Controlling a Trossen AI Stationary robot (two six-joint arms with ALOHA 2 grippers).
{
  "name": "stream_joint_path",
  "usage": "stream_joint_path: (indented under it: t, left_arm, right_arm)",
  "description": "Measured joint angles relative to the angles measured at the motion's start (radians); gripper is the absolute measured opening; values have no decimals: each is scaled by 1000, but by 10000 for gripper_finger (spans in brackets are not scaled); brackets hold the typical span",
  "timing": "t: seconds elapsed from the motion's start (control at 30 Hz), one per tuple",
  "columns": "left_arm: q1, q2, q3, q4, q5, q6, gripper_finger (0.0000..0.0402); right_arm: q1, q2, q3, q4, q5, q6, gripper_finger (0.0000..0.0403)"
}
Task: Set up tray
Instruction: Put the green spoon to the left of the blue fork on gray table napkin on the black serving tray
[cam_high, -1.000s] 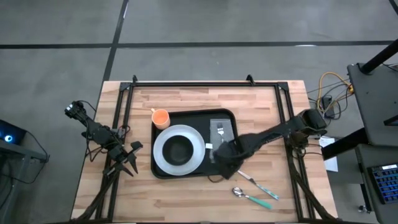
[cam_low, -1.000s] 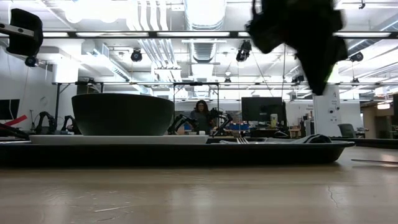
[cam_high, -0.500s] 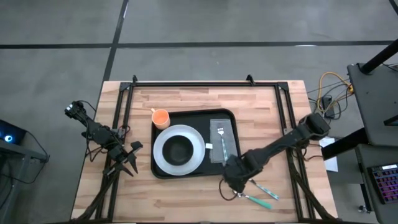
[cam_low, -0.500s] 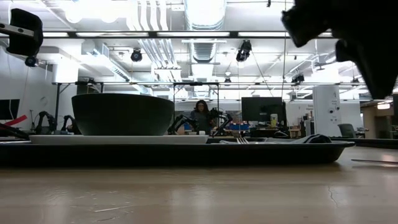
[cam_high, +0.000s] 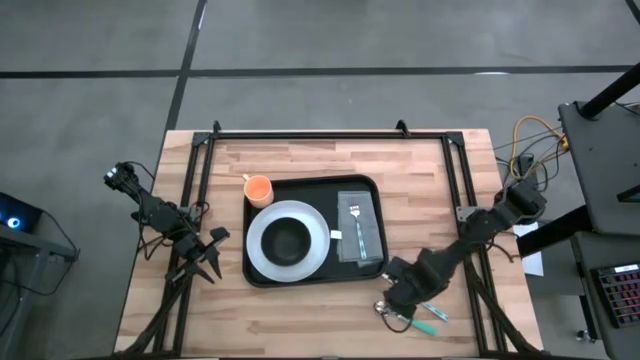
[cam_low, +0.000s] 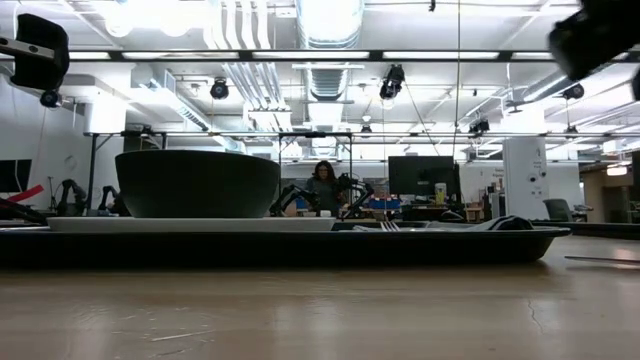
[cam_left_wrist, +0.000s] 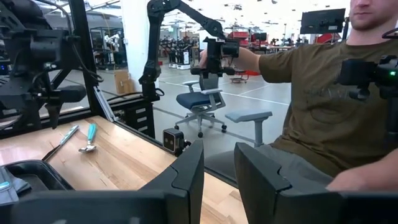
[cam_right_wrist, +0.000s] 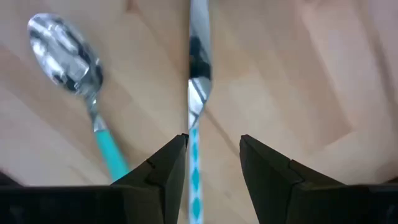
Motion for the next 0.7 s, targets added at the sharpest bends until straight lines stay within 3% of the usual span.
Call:
stream_joint_path:
  t: [0.43, 0.7]
  left_arm:
    - [0, 0, 0, 0, 0, 0, 71]
    - [0, 0, 0, 0, 0, 0, 71]
  right_arm:
    - [114, -29, -86, 331, -7, 179, 137]
    - [126, 66, 14, 355, -12, 131, 124]
